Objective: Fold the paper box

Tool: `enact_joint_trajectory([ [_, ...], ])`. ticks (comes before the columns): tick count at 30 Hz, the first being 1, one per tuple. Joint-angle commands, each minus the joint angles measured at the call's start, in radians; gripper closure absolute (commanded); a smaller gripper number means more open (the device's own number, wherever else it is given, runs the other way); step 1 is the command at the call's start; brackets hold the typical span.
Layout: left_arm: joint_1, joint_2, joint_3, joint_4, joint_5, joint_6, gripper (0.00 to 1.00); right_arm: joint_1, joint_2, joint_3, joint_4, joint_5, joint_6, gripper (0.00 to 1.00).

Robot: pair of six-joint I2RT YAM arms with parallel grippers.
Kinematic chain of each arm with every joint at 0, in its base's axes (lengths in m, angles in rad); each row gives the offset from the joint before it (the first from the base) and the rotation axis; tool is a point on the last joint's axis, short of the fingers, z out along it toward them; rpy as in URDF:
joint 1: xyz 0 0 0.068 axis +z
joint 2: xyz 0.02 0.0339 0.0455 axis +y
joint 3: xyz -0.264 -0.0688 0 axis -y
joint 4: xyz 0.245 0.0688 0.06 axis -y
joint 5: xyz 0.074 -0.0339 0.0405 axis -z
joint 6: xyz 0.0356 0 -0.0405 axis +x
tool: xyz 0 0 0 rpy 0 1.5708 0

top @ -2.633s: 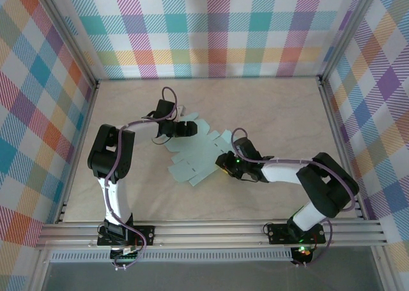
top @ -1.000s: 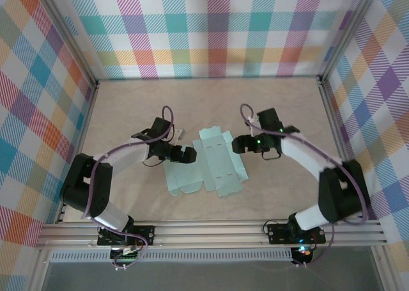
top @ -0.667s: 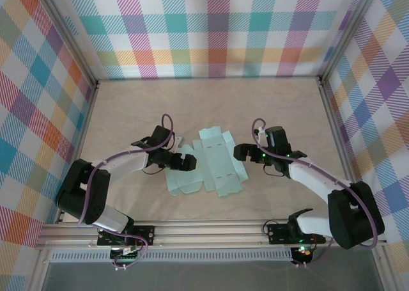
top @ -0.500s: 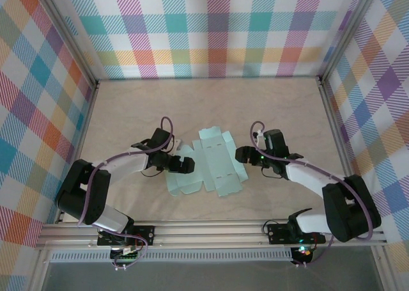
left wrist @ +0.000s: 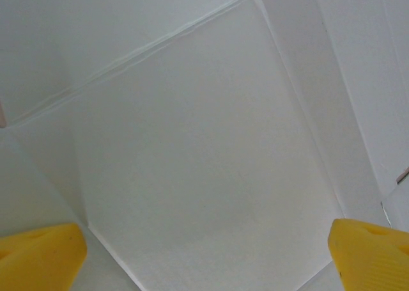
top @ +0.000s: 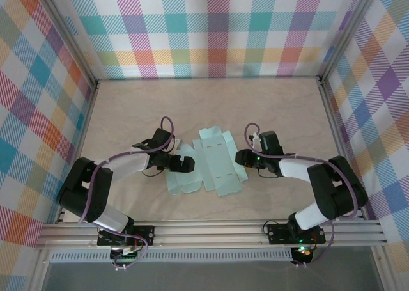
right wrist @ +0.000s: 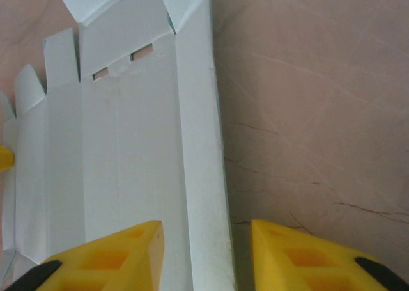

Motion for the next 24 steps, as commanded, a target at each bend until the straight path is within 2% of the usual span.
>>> enact_joint_trajectory([
  [1, -0.008, 0.065, -0.042, -0.015, -0.03, -0.015, 0.0, -0.002, 0.029, 0.009, 0.049, -0.051, -0.012, 0.64],
  [3, -0.008, 0.068, -0.04, -0.015, -0.03, -0.015, 0.0, -0.003, 0.04, 0.012, 0.052, -0.063, -0.013, 0.7],
  [8, -0.008, 0.065, -0.042, -0.015, -0.03, -0.013, 0.0, -0.001, 0.015, 0.013, 0.03, -0.053, -0.027, 0.93],
  [11, -0.008, 0.061, -0.042, -0.015, -0.025, -0.012, 0.0, -0.001, -0.009, 0.015, 0.002, -0.037, -0.045, 0.91],
  [13, -0.008, 0.061, -0.04, -0.015, -0.025, -0.01, 0.0, -0.001, -0.024, 0.016, -0.013, -0.027, -0.056, 0.79],
  [15, -0.008, 0.063, -0.042, -0.014, -0.025, -0.011, 0.0, -0.001, -0.027, 0.019, -0.02, -0.032, -0.063, 0.83],
  [16, -0.007, 0.064, -0.042, -0.015, -0.024, -0.01, 0.0, -0.001, -0.026, 0.022, -0.028, -0.036, -0.066, 0.94],
  [17, -0.007, 0.065, -0.042, -0.014, -0.024, -0.01, 0.0, -0.001, -0.022, 0.025, -0.028, -0.038, -0.068, 1.0],
  [22, -0.008, 0.045, -0.04, -0.015, -0.014, -0.008, 0.0, 0.0, -0.015, 0.034, -0.055, -0.02, -0.09, 1.0],
  [24, -0.009, 0.024, -0.046, 0.029, 0.03, 0.019, 0.0, 0.0, -0.021, 0.055, -0.106, -0.003, -0.116, 1.0],
])
